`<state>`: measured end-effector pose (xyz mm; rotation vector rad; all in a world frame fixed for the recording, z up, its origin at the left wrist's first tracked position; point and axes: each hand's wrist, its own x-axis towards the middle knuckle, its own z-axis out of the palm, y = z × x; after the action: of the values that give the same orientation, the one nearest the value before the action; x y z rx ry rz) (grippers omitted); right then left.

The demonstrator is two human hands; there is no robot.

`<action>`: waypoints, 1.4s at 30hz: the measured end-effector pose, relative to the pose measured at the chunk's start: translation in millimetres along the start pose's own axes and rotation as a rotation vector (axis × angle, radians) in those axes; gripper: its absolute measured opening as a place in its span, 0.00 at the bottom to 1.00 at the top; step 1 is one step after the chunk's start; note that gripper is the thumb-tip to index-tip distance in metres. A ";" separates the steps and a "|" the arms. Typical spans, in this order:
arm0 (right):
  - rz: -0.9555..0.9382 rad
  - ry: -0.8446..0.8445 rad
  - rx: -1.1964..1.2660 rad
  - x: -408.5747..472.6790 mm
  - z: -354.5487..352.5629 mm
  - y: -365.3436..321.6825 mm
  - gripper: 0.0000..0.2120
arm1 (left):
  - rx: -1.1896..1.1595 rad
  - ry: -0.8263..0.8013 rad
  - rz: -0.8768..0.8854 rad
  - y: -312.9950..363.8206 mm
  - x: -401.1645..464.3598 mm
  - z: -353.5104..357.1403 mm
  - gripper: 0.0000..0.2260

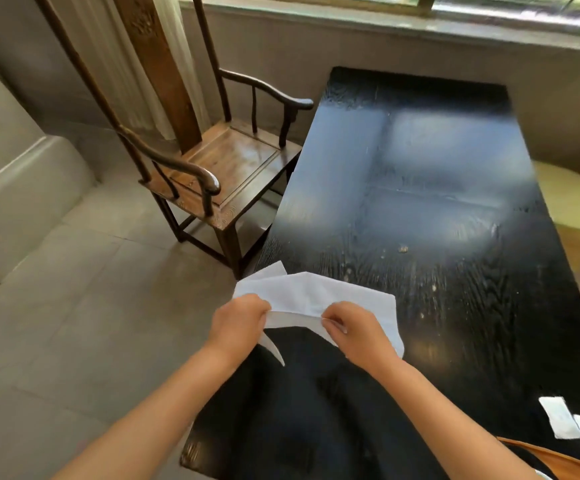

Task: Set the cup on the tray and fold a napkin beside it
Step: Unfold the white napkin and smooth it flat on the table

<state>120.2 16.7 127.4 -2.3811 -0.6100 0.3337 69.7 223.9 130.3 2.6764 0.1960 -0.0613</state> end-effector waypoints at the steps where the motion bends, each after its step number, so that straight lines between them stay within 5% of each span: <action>1: -0.013 0.026 0.015 0.1 -11.5 -5.3 0.04 | 0.009 0.015 -0.006 1.9 4.6 -12.4 0.10; 4: -0.049 0.039 -0.008 -2.4 -38.9 -17.3 0.05 | -0.149 -0.021 -0.017 15.0 16.6 -48.7 0.08; 10: -0.001 0.034 -0.013 -24.3 -83.1 -7.0 0.08 | -0.385 -0.410 0.066 37.5 38.2 -143.0 0.06; 16: 0.010 0.044 -0.037 -33.6 -143.8 -13.5 0.03 | 0.079 -0.652 0.181 47.7 40.3 -191.7 0.06; 26: 0.004 -0.088 -0.266 -40.1 -210.4 -18.7 0.01 | 0.275 -0.666 0.177 44.7 63.1 -192.1 0.05; 30: 0.051 -0.065 -0.384 -24.2 -217.0 -11.6 0.03 | 0.400 -0.460 0.215 46.5 86.5 -188.7 0.05; 36: 0.077 0.530 -0.403 18.9 -275.7 -31.5 0.07 | 0.206 0.202 0.313 87.9 125.5 -240.6 0.07; 42: -0.128 0.916 -0.575 16.6 -317.0 -55.4 0.05 | 0.143 0.583 0.530 106.9 122.2 -272.3 0.09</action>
<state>236.7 -105.3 401.9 -2.6218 -0.4261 -1.0706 209.4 265.4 411.9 2.7205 -0.3560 0.8982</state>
